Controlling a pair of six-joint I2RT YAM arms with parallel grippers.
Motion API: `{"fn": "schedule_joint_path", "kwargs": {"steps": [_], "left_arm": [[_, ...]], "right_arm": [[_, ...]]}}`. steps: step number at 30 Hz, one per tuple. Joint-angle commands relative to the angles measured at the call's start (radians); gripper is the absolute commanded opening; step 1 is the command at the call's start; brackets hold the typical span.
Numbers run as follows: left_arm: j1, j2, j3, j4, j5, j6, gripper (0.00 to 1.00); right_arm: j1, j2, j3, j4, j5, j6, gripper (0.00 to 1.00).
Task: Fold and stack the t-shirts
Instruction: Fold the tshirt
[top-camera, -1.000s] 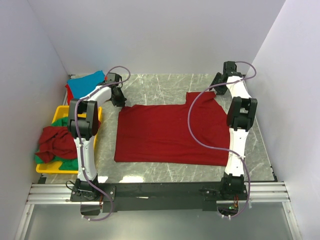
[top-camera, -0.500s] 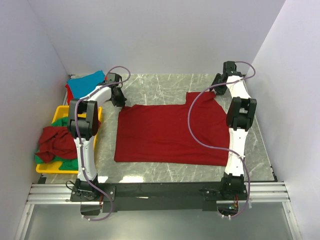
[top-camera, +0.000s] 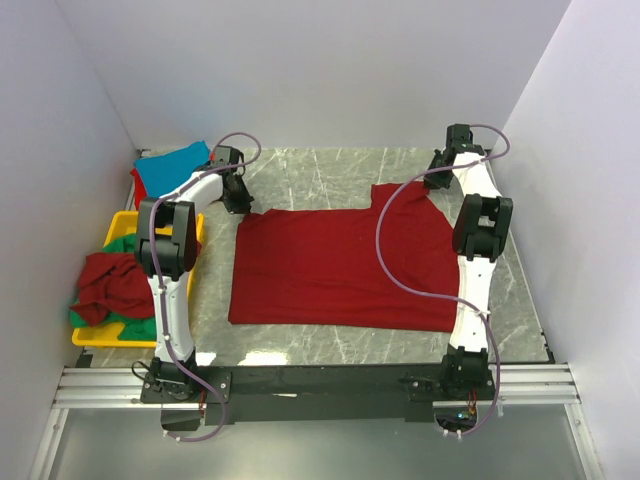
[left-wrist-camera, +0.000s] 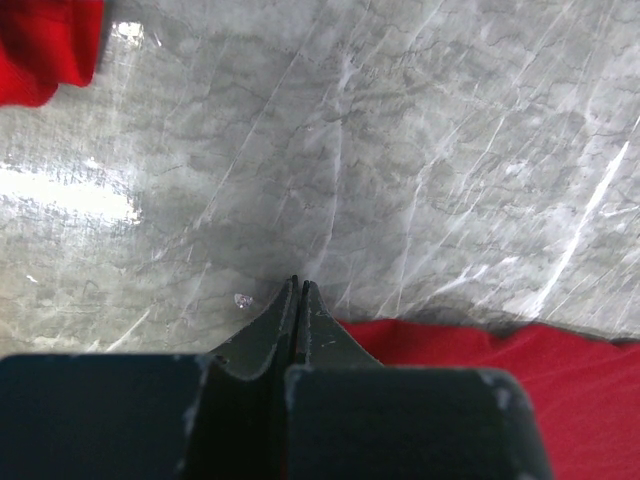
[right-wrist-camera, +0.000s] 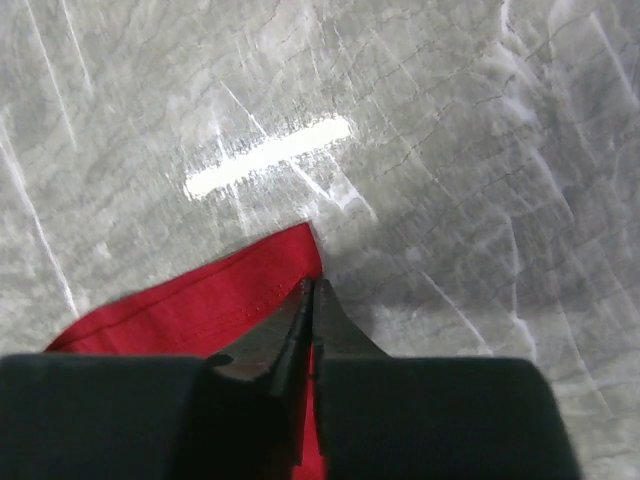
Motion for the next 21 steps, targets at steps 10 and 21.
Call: {"fn": "schedule_joint_path", "kwargs": {"steps": [10, 21], "left_arm": [[0.000, -0.018, 0.039, -0.059, -0.010, 0.023, 0.01], [0.026, -0.004, 0.125, -0.036, 0.039, -0.008, 0.01]], "right_arm": [[-0.010, -0.170, -0.098, 0.205, -0.057, 0.066, 0.00], [-0.008, -0.199, 0.005, 0.275, -0.116, 0.167, 0.00]]}}
